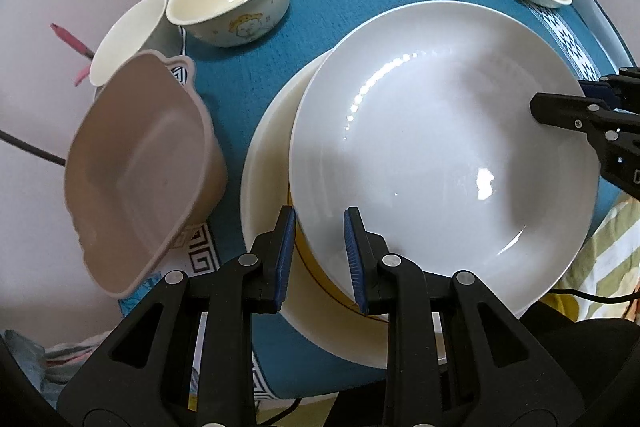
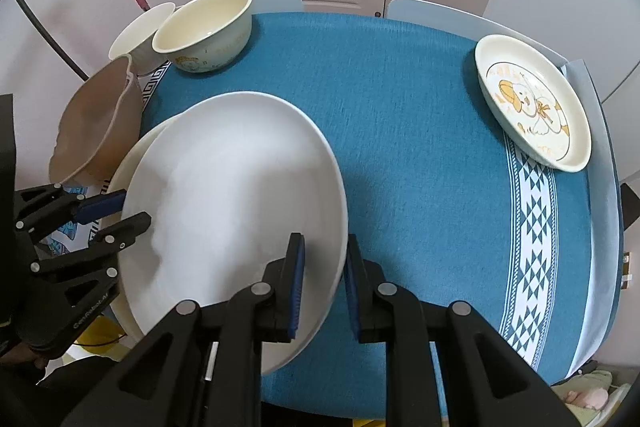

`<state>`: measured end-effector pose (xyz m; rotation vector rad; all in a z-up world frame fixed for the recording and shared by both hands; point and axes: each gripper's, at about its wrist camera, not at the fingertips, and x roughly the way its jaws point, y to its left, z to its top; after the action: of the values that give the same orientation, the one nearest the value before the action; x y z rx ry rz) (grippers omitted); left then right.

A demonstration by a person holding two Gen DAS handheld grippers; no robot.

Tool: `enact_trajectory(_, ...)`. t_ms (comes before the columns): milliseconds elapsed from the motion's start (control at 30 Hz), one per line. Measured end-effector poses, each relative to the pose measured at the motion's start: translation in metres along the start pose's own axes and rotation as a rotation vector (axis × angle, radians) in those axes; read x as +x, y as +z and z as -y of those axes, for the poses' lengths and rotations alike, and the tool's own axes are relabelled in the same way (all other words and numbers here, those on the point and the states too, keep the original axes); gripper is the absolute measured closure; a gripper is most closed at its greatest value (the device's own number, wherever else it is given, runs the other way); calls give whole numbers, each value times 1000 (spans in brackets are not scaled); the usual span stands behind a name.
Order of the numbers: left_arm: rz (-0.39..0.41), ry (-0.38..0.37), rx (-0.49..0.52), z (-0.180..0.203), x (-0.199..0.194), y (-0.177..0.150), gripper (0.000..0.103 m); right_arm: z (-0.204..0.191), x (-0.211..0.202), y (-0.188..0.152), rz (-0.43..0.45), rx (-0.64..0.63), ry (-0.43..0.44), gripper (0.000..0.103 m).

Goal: Organize plates and bowls

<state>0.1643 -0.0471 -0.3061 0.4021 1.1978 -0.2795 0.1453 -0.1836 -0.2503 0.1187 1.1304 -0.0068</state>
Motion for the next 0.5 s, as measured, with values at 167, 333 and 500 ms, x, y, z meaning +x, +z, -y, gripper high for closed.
enact_trajectory(167,7,21,19,9,0,0,81,-4,3,-3,2,-1,-19,86)
enact_trajectory(333,10,51,23,6,-1,-5,81,-15,5,-6,15,-57,-63,86)
enact_trajectory(500,20,50,16,3,-3,-10,81,-21,6,-9,26,-94,-100,86)
